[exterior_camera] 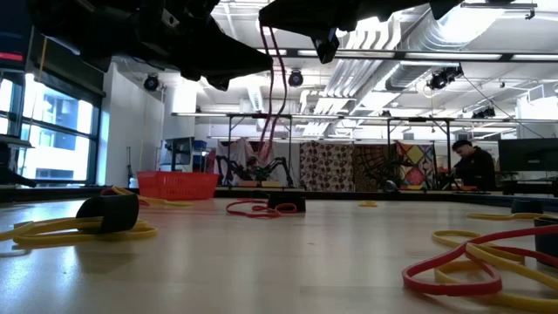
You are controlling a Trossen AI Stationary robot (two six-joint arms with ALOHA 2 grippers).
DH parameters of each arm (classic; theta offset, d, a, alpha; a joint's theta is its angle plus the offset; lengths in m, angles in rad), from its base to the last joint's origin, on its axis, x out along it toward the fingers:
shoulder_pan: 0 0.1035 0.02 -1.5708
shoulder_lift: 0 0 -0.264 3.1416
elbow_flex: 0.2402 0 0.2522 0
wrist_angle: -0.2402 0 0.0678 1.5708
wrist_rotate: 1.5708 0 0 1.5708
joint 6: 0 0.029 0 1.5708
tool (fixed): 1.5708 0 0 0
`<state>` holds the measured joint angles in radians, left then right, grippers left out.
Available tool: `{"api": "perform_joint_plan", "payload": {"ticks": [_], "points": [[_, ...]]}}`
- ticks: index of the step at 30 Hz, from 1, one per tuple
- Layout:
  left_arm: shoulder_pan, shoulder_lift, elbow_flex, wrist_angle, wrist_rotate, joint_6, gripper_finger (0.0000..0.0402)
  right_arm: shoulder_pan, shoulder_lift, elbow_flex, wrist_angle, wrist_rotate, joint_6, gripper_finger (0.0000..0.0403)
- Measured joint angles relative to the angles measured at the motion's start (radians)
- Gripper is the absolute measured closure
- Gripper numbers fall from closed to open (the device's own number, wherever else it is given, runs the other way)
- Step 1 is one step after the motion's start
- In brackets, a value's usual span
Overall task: Sort rubber bands into baskets
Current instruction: Put the red rubber band into the red basket
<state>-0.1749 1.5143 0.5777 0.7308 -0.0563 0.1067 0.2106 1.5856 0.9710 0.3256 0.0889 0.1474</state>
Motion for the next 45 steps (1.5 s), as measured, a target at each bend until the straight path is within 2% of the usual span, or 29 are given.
{"api": "perform_joint_plan", "payload": {"ticks": [8,13,26,29,36,41,45], "points": [[0.001,-0.042,0.0,-0.023,-0.07,0.002,0.0401,0.0,0.0,0.0,-0.005,0.001,0.0,0.0392],[0.016,-0.12,0.0,-0.132,-0.151,0.003,0.0401,0.003,0.0,0.0,-0.012,0.009,-0.015,0.0392],[0.077,-0.343,-0.001,-0.42,-0.302,0.002,0.0401,0.047,0.0,0.0,-0.04,0.168,-0.061,0.0392],[0.122,-0.41,-0.001,-0.504,-0.325,-0.025,0.0401,0.047,0.0,0.0,-0.059,0.201,-0.06,0.0392],[0.288,-0.541,-0.001,-0.702,-0.374,-0.069,0.0401,0.045,0.0,0.0,-0.068,0.207,-0.06,0.0392],[0.432,-0.561,-0.001,-0.768,-0.374,-0.071,0.0401,0.045,0.0,0.0,-0.075,0.207,-0.06,0.0392],[0.557,-0.548,-0.001,-0.774,-0.322,-0.048,0.0401,0.045,-0.001,0.0,-0.076,0.218,-0.06,0.0392]]}}
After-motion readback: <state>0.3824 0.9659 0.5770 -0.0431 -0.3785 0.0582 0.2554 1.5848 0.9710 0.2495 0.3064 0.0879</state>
